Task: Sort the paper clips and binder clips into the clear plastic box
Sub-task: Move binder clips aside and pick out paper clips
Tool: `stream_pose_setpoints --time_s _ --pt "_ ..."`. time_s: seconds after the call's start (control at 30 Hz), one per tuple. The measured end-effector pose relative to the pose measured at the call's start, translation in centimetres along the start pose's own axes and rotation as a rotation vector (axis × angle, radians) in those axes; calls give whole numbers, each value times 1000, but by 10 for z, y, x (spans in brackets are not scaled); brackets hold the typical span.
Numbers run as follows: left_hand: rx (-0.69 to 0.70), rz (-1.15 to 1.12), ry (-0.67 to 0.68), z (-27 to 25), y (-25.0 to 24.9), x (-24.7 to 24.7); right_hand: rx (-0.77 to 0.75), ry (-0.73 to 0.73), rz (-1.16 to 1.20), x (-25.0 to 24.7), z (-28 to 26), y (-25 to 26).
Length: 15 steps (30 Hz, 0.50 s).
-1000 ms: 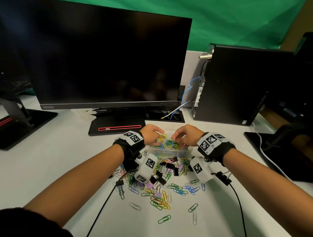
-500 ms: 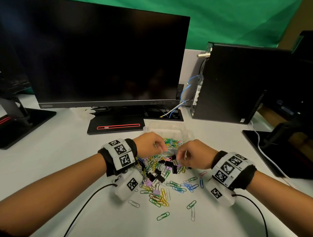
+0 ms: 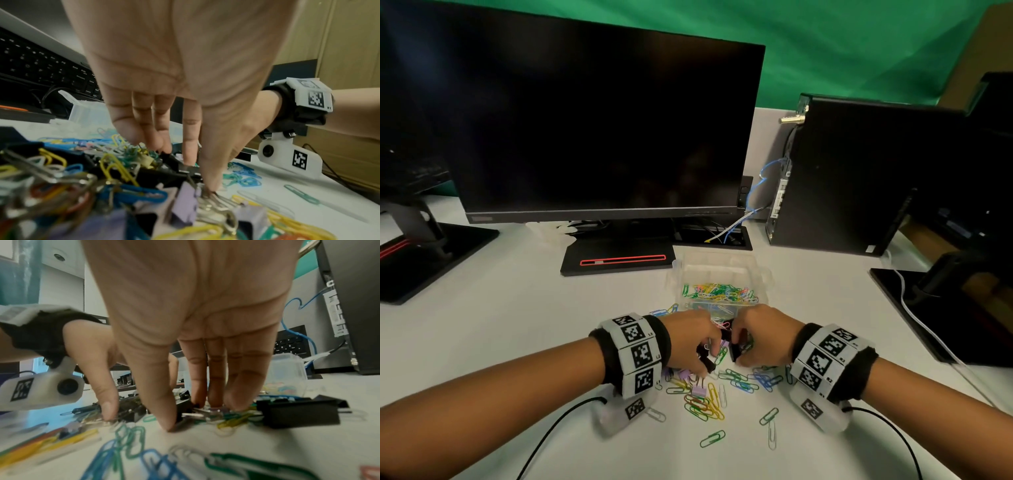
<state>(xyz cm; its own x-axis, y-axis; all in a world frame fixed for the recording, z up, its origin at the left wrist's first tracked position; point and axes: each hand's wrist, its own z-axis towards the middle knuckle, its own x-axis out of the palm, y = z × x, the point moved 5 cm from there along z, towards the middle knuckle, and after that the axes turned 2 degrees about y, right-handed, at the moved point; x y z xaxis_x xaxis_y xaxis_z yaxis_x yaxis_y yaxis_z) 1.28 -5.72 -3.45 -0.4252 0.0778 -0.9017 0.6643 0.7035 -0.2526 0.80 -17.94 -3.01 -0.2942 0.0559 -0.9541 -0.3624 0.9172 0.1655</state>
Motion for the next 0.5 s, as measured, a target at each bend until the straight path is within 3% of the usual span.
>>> stream_pose_setpoints --time_s 0.17,0.5 --pt "14 14 -28 -1 -4 0 30 -42 82 -10 -11 -11" --pt "29 65 -63 -6 -3 0 299 -4 67 -19 -44 -73"
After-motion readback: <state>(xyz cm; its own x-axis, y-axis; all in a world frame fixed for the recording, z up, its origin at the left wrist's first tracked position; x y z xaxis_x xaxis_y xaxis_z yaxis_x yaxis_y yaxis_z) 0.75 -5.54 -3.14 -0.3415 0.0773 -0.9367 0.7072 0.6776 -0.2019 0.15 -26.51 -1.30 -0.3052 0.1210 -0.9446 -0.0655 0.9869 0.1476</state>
